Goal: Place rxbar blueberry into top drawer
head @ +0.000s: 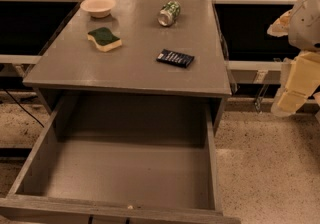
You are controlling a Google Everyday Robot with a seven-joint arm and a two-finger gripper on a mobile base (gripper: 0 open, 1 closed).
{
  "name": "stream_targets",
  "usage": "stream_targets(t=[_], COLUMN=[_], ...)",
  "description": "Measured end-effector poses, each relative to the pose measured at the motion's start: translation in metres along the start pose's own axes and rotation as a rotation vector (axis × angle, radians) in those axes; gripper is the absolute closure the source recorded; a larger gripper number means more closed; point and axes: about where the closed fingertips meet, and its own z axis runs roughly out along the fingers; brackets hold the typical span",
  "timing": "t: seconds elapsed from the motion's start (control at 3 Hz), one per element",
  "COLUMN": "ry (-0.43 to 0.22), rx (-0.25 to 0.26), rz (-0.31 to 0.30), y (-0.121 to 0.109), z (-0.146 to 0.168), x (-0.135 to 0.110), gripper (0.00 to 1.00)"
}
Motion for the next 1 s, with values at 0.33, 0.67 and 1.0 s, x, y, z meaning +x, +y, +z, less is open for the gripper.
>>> stream_targets(t=[0.33, 0.67, 1.0], ry=[0.0, -0.031, -0.091], rx=[0.0, 0.021, 0.052], rz=[0.0, -0.005, -0.036], y=[0.0, -0.008, -0.039], z=[0.0, 0.003, 0.022], x=[0.0, -0.014, -0.061], gripper=[0.0, 0.0, 0.0])
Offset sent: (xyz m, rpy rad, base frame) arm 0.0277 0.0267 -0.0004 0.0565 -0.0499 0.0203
